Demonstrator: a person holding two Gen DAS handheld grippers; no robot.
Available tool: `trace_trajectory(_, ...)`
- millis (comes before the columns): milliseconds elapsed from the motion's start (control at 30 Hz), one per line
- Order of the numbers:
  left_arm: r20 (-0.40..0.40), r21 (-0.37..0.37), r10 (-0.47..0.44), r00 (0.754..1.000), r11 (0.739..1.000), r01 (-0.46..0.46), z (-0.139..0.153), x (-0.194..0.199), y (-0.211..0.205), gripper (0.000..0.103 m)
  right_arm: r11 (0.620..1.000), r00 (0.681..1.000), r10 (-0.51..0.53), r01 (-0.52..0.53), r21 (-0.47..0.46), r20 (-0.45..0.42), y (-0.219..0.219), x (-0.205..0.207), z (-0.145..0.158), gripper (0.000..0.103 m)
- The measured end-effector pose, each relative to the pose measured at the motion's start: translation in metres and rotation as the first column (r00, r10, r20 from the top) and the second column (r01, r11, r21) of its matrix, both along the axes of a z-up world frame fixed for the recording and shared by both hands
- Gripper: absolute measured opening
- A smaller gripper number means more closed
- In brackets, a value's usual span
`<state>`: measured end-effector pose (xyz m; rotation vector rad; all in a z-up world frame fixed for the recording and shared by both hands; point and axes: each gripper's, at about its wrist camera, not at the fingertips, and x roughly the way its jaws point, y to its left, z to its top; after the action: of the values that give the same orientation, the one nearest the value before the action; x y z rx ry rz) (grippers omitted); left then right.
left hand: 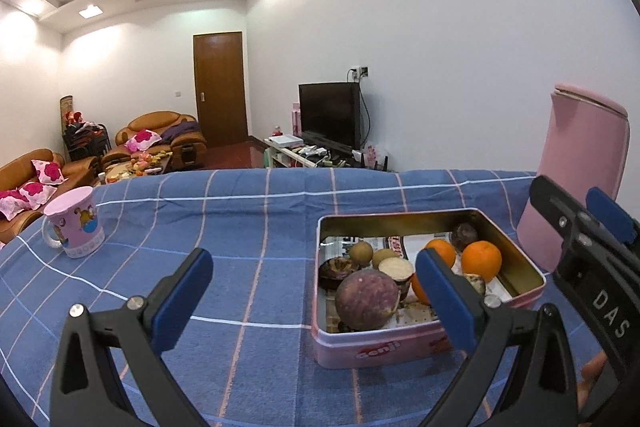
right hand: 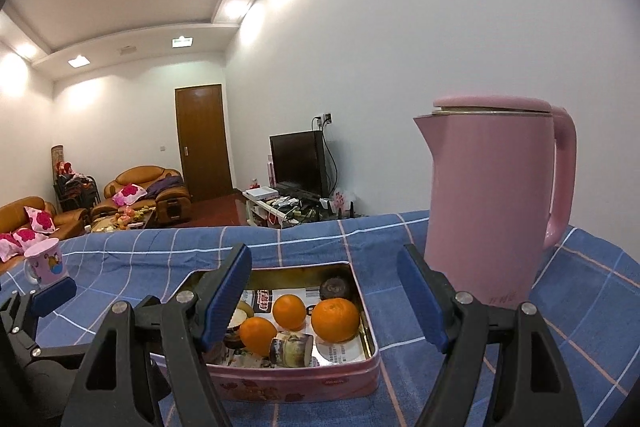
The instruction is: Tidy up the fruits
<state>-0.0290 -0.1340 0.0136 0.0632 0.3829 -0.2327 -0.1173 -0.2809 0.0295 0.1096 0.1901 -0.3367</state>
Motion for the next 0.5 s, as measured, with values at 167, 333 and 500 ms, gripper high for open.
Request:
trace_trajectory(167, 0.002, 0.002, 0.002, 1.000, 1.000, -0.002, -0.0003, -0.0006, 0.0004, 0.103, 1.000, 1.000, -0.009, 0.009, 0.010, 0.005, -0.0011, -0.0033, 0.0004, 0.076)
trace_trajectory(333, 0.008, 0.007, 0.004, 1.000, 1.000, -0.004, -0.0012, -0.0013, -0.0005, 0.103, 1.000, 1.000, -0.009, 0.009, 0.010, 0.005, -0.0017, -0.0041, 0.0003, 0.076)
trace_trajectory(500, 0.006, 0.004, 0.011, 1.000, 1.000, -0.011, -0.0019, -0.0012, -0.0003, 0.103, 1.000, 1.000, -0.011, 0.011, 0.011, 0.004, -0.0016, -0.0038, 0.0006, 0.076)
